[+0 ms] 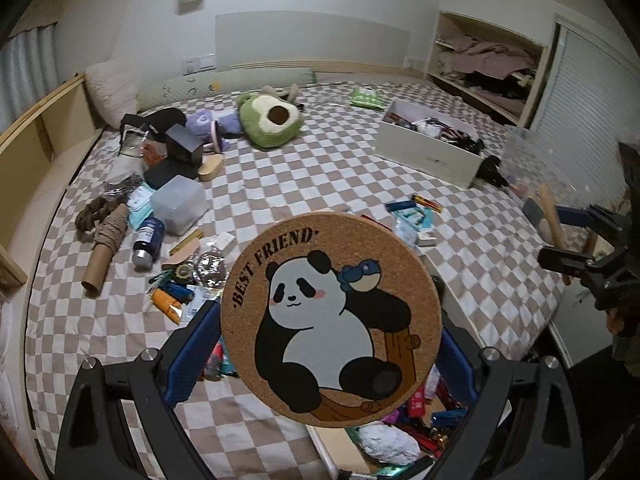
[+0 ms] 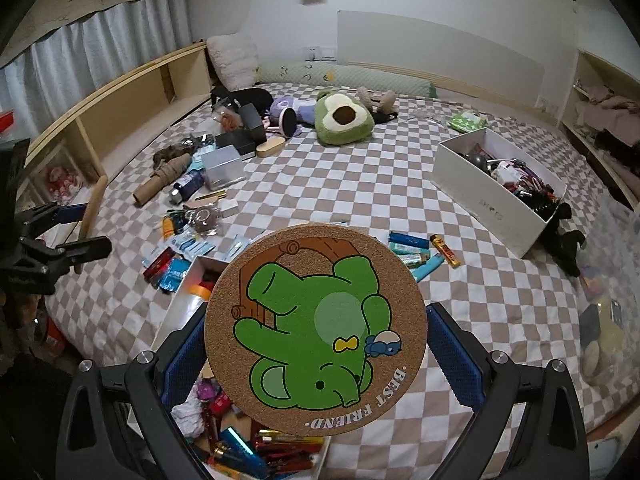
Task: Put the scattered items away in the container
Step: 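Carry both coasters over the open white box with both tools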
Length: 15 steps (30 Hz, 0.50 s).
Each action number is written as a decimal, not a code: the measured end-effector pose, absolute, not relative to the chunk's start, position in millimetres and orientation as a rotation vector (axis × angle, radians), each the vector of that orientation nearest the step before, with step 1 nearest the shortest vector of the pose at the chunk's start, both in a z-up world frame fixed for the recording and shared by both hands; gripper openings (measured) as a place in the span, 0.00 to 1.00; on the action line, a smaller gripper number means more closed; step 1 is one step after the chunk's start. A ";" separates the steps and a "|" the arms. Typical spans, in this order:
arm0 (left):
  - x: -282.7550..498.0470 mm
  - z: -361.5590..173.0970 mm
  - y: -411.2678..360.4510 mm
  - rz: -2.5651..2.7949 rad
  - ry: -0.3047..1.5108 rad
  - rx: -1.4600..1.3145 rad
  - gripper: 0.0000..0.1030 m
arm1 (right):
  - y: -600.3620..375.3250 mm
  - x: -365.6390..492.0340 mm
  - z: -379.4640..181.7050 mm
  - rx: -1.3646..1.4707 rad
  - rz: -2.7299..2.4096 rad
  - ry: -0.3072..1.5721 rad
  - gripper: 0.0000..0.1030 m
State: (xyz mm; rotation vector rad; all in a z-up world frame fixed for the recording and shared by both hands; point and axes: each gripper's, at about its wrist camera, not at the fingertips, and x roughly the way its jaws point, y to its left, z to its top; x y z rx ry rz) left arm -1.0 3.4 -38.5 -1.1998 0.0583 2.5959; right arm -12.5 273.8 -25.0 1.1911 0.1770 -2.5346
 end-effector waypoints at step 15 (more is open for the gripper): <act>26.0 -91.1 33.4 2.398 0.211 -1.379 0.94 | 228.6 7.4 -69.2 1.302 -2.287 0.358 0.97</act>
